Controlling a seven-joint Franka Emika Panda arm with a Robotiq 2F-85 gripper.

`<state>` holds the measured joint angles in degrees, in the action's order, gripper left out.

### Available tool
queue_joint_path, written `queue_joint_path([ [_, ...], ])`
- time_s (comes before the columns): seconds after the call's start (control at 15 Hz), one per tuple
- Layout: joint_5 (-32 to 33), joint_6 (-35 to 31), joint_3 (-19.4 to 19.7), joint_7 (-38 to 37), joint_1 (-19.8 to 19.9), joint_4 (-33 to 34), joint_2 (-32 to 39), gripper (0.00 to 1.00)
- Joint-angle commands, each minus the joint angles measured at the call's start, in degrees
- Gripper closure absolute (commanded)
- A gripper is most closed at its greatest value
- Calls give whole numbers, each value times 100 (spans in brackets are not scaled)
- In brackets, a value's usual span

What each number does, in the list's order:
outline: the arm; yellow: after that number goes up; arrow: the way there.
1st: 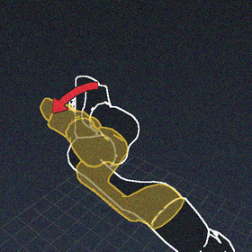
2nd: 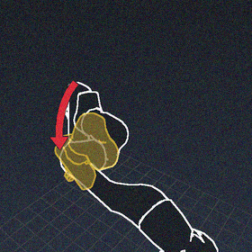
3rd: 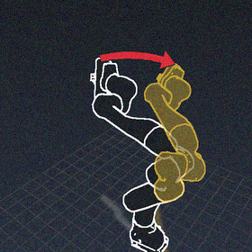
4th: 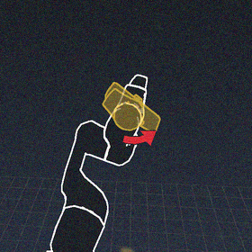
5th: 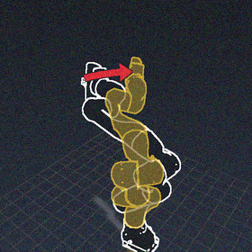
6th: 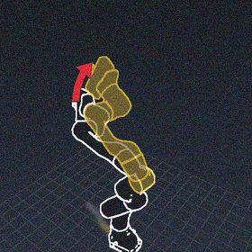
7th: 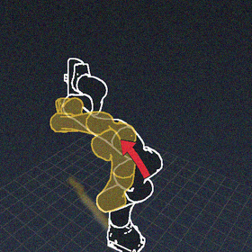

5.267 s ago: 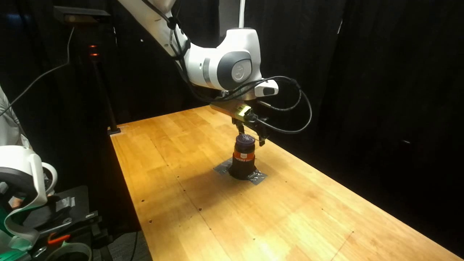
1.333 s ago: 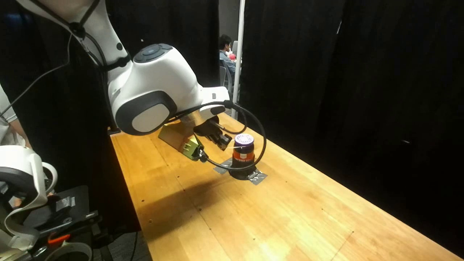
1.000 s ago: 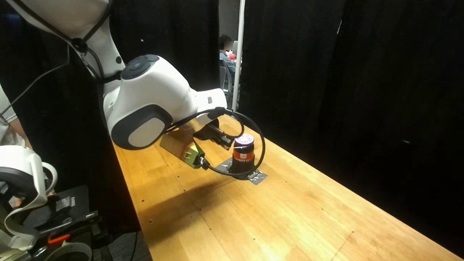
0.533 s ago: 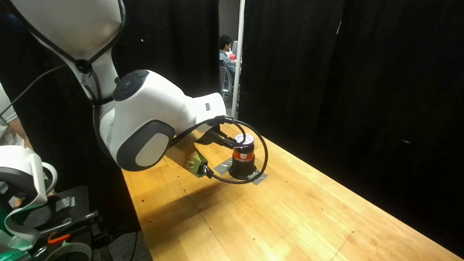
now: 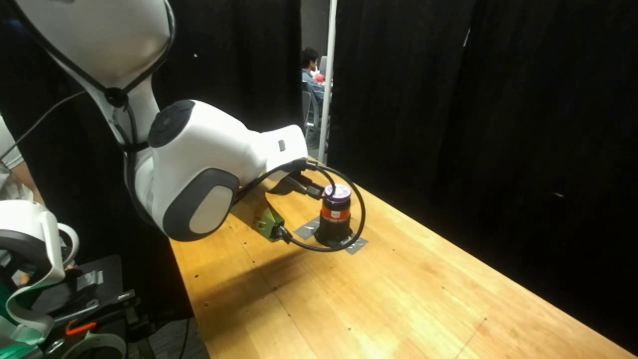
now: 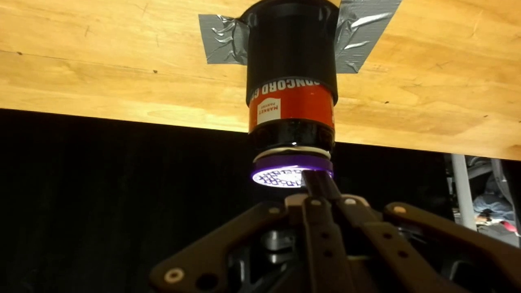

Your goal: Put the elastic around the bottle

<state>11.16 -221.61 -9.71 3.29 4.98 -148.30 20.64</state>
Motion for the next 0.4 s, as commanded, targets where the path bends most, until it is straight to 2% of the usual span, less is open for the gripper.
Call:
queue_joint_path([
  [0.0,356,168,98,-449,-25,4,-97,72],
  [0.07,101,26,201,-200,-192,4,-21,71],
  [0.13,127,71,208,-233,-195,4,-17,91],
  [0.27,122,74,245,-225,-225,3,-10,74],
  [0.33,121,75,253,-223,-232,3,-9,71],
])
